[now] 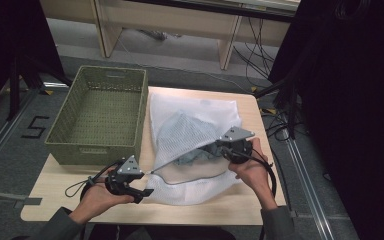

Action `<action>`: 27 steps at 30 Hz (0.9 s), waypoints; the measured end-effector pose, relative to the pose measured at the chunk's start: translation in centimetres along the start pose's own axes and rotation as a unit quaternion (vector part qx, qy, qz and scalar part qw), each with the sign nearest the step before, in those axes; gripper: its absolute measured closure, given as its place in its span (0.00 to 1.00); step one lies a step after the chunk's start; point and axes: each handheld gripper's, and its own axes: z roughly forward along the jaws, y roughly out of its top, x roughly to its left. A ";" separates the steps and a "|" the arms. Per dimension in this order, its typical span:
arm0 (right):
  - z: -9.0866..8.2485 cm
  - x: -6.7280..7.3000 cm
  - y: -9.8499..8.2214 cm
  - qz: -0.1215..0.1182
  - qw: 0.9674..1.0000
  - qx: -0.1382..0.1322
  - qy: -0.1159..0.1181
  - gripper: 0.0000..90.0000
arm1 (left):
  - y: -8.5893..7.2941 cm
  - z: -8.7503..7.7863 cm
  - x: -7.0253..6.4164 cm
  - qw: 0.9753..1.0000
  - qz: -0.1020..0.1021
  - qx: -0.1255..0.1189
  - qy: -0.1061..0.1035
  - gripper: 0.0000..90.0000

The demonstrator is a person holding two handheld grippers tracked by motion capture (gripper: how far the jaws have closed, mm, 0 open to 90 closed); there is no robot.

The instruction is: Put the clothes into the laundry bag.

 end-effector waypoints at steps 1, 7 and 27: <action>0.0 0.4 -0.6 0.000 1.000 0.010 0.006 1.00 | 0.0 0.0 0.1 1.000 0.008 0.004 0.001 0.39; 4.3 2.4 -5.5 0.005 0.993 0.110 0.052 1.00 | 0.0 0.3 0.1 1.000 0.011 0.008 -0.002 0.39; 4.6 3.5 -5.5 -0.004 0.996 0.073 0.059 0.76 | -0.2 0.4 0.2 1.000 0.003 0.014 0.000 0.37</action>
